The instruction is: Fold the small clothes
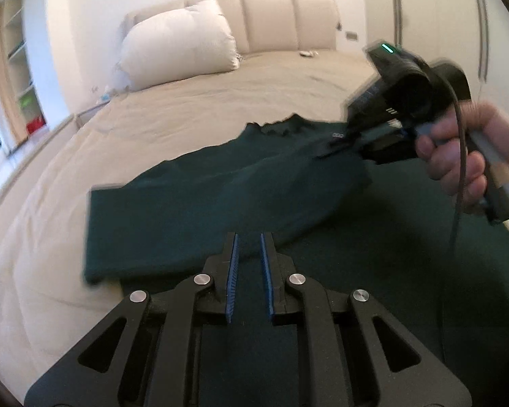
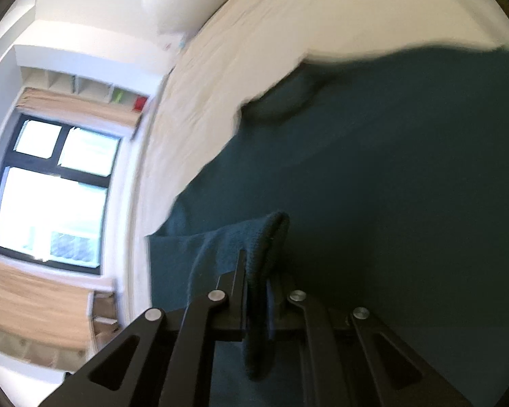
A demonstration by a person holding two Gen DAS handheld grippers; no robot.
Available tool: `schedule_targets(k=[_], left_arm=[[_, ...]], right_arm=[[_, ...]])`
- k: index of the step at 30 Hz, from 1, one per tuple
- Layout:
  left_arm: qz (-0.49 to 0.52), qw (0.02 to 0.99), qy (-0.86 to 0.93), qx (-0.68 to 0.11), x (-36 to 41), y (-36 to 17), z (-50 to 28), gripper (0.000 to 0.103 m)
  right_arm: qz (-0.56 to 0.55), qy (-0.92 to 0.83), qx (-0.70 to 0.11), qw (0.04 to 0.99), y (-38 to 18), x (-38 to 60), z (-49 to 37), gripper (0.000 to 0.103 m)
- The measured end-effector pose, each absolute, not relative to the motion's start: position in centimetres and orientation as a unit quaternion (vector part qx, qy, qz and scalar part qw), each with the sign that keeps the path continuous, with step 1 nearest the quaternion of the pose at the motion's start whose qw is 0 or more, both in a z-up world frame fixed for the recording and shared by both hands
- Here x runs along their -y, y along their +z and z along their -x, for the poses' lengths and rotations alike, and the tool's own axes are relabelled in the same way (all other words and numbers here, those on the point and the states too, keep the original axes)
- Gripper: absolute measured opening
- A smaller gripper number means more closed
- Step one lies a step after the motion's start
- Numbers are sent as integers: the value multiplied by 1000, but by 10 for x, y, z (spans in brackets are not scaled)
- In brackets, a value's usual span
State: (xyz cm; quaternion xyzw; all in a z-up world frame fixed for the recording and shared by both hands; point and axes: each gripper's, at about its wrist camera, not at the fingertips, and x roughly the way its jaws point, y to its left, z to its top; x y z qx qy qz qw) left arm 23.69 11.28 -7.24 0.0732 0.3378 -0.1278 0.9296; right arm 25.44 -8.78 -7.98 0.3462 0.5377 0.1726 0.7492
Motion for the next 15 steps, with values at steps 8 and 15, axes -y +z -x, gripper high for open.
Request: schedule_targets(k=[8, 15], left_arm=[[-62, 912, -131, -384, -120, -85, -213, 13], [-74, 907, -138, -391, -94, -92, -168, 13]], right_arm=[[-328, 100, -532, 774, -83, 139, -261, 8], [-300, 81, -532, 787, -98, 158, -265, 9]])
